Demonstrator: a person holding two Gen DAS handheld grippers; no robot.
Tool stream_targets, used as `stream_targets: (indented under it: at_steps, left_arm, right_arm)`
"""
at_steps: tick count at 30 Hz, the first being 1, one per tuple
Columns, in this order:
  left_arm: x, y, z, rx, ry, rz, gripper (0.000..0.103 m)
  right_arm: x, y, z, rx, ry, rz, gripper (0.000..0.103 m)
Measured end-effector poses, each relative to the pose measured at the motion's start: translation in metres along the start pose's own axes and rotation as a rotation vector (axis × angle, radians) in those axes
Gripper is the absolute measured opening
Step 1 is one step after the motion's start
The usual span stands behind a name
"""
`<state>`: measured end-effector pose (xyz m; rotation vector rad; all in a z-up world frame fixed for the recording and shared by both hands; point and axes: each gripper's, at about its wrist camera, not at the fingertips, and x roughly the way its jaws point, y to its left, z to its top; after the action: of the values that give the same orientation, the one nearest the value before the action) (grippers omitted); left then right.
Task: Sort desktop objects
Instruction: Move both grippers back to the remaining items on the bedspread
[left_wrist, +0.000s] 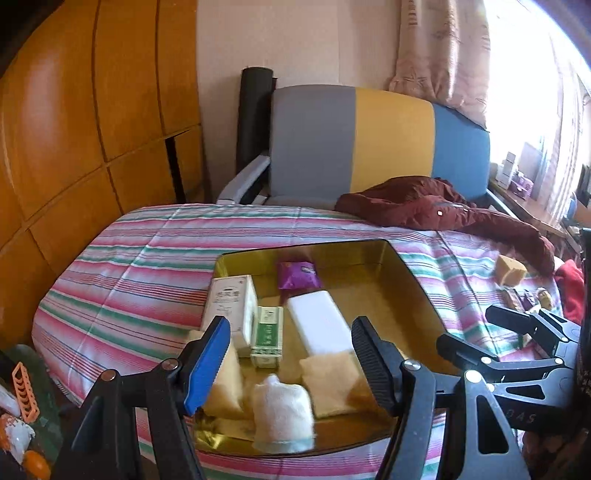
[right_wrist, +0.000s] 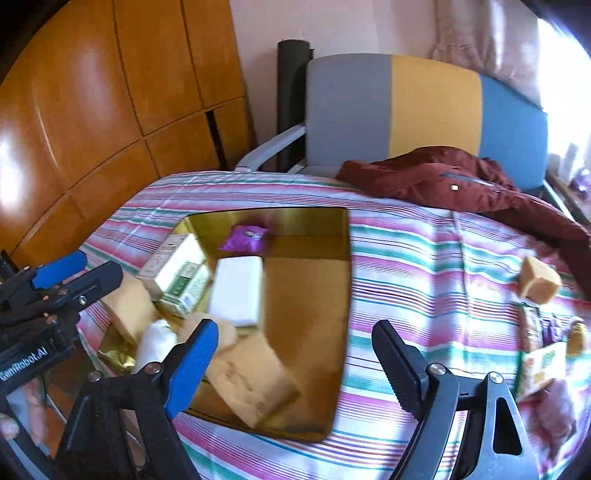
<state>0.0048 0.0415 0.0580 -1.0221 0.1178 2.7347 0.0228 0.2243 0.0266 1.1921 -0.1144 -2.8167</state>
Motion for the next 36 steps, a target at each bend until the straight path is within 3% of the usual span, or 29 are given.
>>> stream_targets:
  at_steps: [7, 15, 22, 28, 36]
  left_arm:
    - [0.004, -0.028, -0.003, 0.032, 0.016, -0.055, 0.069]
    - [0.006, -0.081, -0.015, 0.089, 0.05, -0.265, 0.068]
    - [0.012, -0.132, -0.034, 0.164, 0.136, -0.391, 0.068]
    - [0.016, -0.163, -0.051, 0.239, 0.193, -0.44, 0.068]
    - [0.021, -0.189, -0.075, 0.3, 0.269, -0.5, 0.068]
  right_arm:
    - [-0.017, -0.049, -0.021, 0.068, 0.009, -0.105, 0.088]
    - [-0.042, -0.138, -0.066, 0.27, 0.074, -0.245, 0.089]
    - [-0.087, -0.215, -0.106, 0.521, 0.076, -0.332, 0.089]
    - [-0.11, -0.254, -0.125, 0.727, 0.008, -0.282, 0.098]
    - [-0.109, -0.25, -0.124, 0.719, -0.034, -0.208, 0.101]
